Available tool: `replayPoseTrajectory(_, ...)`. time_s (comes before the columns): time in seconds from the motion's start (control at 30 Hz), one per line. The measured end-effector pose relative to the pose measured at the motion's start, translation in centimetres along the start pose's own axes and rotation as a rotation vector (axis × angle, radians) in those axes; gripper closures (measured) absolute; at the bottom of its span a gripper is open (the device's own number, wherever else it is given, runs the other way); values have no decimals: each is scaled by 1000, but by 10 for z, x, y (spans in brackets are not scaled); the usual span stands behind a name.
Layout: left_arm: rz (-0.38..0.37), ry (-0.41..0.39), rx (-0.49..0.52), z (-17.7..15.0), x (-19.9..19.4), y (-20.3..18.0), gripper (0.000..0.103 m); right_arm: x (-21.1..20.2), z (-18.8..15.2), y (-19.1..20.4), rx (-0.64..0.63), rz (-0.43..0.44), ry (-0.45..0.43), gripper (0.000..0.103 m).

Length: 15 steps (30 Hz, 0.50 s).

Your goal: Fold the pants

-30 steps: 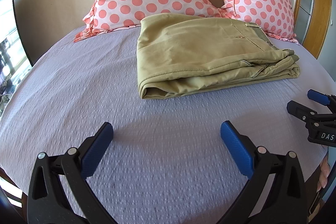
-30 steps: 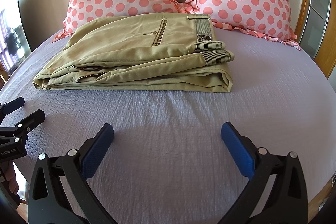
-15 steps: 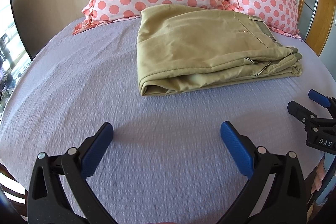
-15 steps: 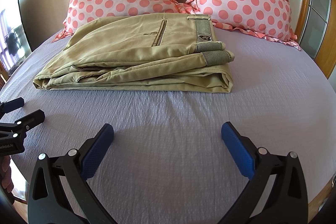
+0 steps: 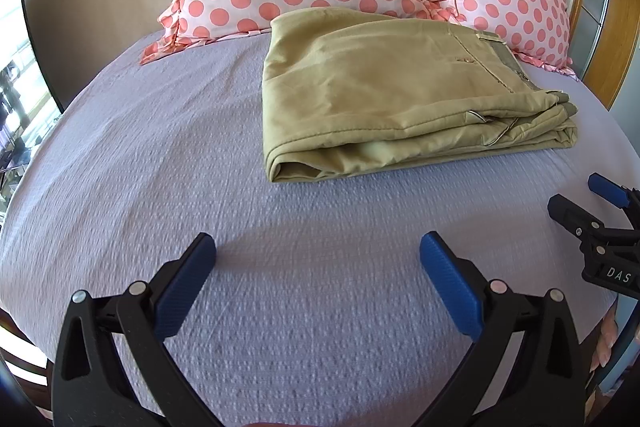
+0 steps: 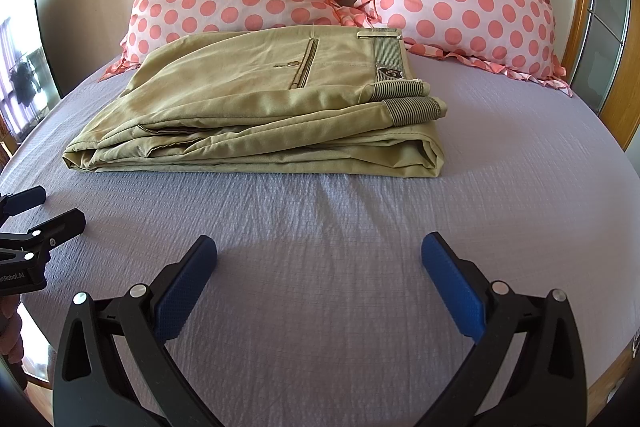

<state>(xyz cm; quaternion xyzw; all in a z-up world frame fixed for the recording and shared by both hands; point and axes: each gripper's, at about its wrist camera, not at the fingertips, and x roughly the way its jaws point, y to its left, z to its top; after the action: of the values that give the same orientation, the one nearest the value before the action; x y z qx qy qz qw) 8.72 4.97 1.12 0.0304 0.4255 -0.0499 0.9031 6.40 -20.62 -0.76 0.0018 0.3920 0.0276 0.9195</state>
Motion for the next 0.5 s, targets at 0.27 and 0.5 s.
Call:
replayPoseTrajectory(0.27,1,0,-2,0,0,-1,2,0,0,0,0,0,-1,1)
replayPoseTrajectory(0.5,7,-2,-5,0,-1,-1,2,0,0,0,0,0,-1,1)
